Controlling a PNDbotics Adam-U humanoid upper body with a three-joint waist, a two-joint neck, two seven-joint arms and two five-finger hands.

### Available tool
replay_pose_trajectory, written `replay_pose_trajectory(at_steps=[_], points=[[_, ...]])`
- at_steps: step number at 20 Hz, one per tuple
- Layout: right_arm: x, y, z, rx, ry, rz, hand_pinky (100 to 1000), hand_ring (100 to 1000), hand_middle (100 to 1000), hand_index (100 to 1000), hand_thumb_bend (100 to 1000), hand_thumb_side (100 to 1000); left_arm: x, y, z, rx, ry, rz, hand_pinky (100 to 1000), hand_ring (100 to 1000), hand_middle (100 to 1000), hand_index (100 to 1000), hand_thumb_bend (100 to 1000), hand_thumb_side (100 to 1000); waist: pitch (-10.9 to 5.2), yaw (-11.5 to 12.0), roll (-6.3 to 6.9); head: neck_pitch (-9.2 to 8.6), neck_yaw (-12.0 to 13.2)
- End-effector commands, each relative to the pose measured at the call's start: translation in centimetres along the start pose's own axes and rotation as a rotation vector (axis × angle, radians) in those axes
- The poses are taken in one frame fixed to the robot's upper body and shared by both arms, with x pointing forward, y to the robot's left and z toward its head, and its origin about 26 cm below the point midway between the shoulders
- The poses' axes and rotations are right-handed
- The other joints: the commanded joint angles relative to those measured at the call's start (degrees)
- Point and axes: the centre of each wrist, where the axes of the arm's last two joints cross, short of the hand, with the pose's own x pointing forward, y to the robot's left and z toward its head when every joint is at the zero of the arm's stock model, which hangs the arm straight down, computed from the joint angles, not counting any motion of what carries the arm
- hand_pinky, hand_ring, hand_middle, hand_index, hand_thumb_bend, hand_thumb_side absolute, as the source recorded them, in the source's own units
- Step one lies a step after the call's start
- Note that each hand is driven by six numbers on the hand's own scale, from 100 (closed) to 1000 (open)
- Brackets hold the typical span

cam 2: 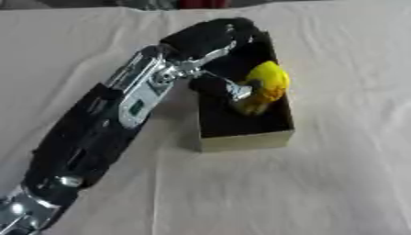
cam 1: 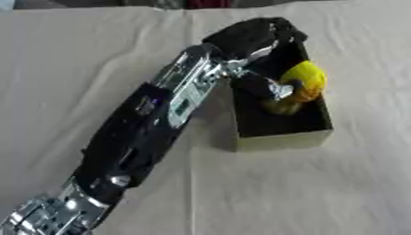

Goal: Pick up objects on the table and place them in the box.

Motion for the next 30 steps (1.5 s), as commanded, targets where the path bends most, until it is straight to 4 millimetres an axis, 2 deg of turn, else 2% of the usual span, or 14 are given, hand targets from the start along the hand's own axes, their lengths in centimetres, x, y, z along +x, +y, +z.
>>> replay_pose_trajectory(at_steps=[1,2,5,10,14,17,22,26,30], points=[[0.5,-0.2,-0.4,0.010,-0.019,0.011,894,727,407,682,100,622,-0.2,3.1,1.1,0.103,-0.012,0.001,945,982,848,941,157,607,-1.93,0.2,-0.32,0.27,-0.6],[0.6,-0.3,-0.4,0.010,-0.020,0.014,894,727,408,682,100,621,-0.2,3.7,1.5,0.122,-0.015,0.013,939,978,845,936,102,595,-2.03,0.3,-0.30,0.28,-0.8],[0.6,-0.5,-0.4,0.007,-0.024,0.022,893,727,409,682,100,620,-0.1,5.7,3.2,0.172,-0.033,0.070,922,968,837,928,100,547,-2.28,0.8,-0.42,0.48,-1.8],[0.6,-0.6,-0.3,0.005,-0.026,0.028,892,728,410,682,100,619,0.1,9.4,6.3,0.239,-0.101,0.251,847,910,788,882,100,525,-2.45,1.4,-0.66,1.26,-3.7],[0.7,-0.9,-0.4,0.004,-0.041,0.042,891,728,414,683,100,615,0.1,13.0,10.7,0.412,-0.177,0.435,813,875,761,841,100,542,-2.46,1.9,-0.63,1.49,-5.0],[0.8,-1.2,-0.5,0.004,-0.056,0.055,890,728,416,683,100,612,-0.1,14.8,14.3,0.550,-0.196,0.537,803,860,754,836,100,559,-2.49,2.4,-0.65,1.42,-6.0],[0.8,-1.4,-0.4,-0.002,-0.066,0.069,888,728,415,682,100,611,-2.5,15.1,18.4,0.813,-0.176,0.635,792,847,751,843,100,575,-2.36,3.5,-1.02,1.17,-6.8],[0.9,-1.7,-0.3,-0.008,-0.085,0.083,885,729,420,685,100,606,-4.3,14.1,21.2,0.963,-0.191,0.644,792,847,756,854,100,588,-2.15,4.4,-1.62,0.74,-7.0],[1.0,-1.9,-0.5,0.001,-0.113,0.092,882,732,427,690,100,597,-5.3,13.1,23.0,1.080,-0.219,0.630,792,846,760,862,100,601,-2.14,5.0,-2.51,0.63,-7.0]])
